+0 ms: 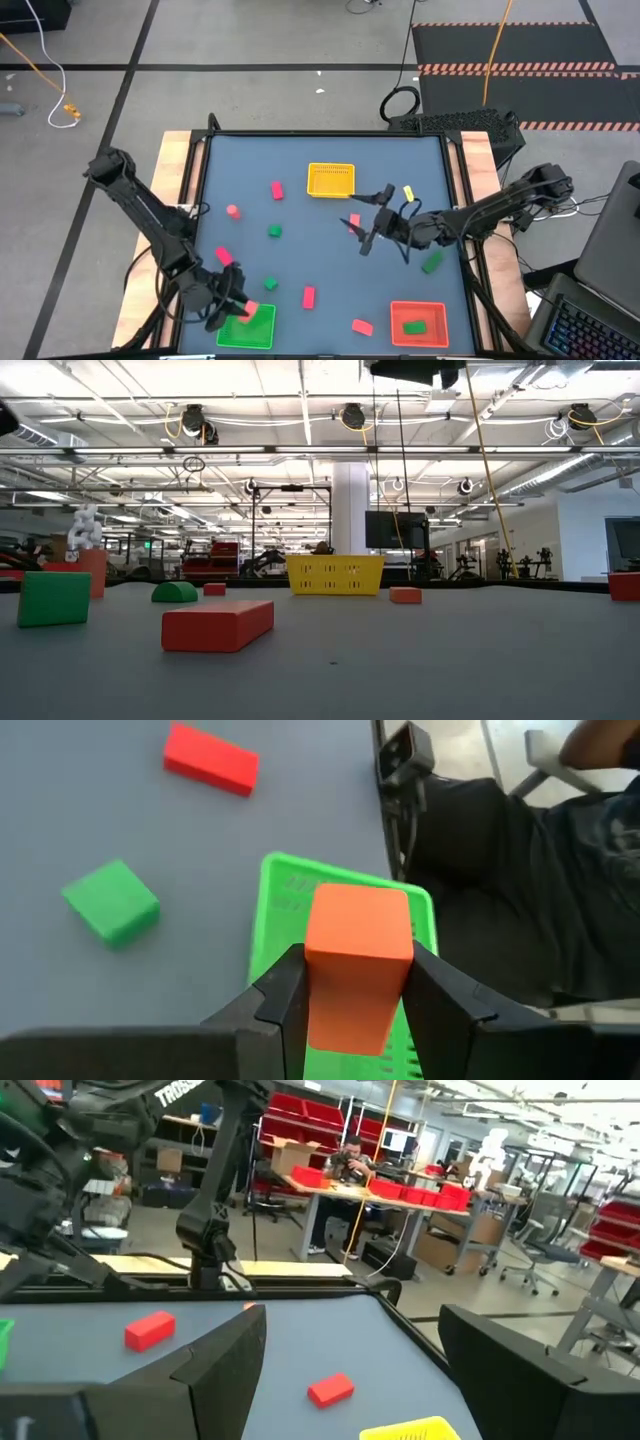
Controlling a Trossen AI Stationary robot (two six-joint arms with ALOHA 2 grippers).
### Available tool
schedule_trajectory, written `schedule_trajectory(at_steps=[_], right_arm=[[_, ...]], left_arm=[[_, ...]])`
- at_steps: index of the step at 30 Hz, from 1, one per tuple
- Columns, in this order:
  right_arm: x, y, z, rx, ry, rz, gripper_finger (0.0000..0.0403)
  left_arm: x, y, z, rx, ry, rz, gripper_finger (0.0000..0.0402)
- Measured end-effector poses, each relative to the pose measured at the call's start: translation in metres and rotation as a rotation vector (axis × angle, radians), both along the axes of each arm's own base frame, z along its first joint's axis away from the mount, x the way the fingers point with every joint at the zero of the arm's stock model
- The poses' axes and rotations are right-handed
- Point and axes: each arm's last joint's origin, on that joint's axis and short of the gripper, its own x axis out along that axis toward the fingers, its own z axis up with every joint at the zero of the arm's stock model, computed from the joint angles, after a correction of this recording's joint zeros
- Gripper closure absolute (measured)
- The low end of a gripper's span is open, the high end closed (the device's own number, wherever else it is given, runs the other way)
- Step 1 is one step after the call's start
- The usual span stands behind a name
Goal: Sort & place blocks by color
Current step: Put the orange block into the green bin, then put the green block into the orange bin
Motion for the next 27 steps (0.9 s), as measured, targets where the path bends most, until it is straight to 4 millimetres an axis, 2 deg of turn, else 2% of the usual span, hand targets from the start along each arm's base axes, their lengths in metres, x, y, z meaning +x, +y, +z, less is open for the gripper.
schedule_trajectory(at_steps=[9,11,16,19,22,27], right_arm=[[-0.023,-0.010,-0.006,0.076,-0.114,-0.006,0.0115],[-0.027,-0.011,-0.008,0.086,-0.135,-0.004,0.0115],[-0.032,-0.013,-0.011,0.097,-0.158,-0.003,0.0115],[-0.033,-0.013,-0.011,0.109,-0.165,0.000,0.0115],[-0.033,-0.013,-0.011,0.115,-0.167,0.000,0.0115],[-0.033,-0.013,-0.011,0.114,-0.170,0.000,0.0115]], left_arm=[[-0.005,-0.003,-0.003,-0.011,0.049,-0.039,0.0270],[-0.004,-0.002,-0.003,-0.016,0.054,-0.027,0.0223],[0.003,0.005,-0.003,-0.029,0.073,0.033,0.0073],[0.006,0.009,-0.005,-0.030,0.094,0.057,0.0019],[0.009,0.013,-0.005,-0.018,0.104,0.064,0.0014],[0.020,0.025,-0.006,-0.005,0.111,0.064,0.0050]])
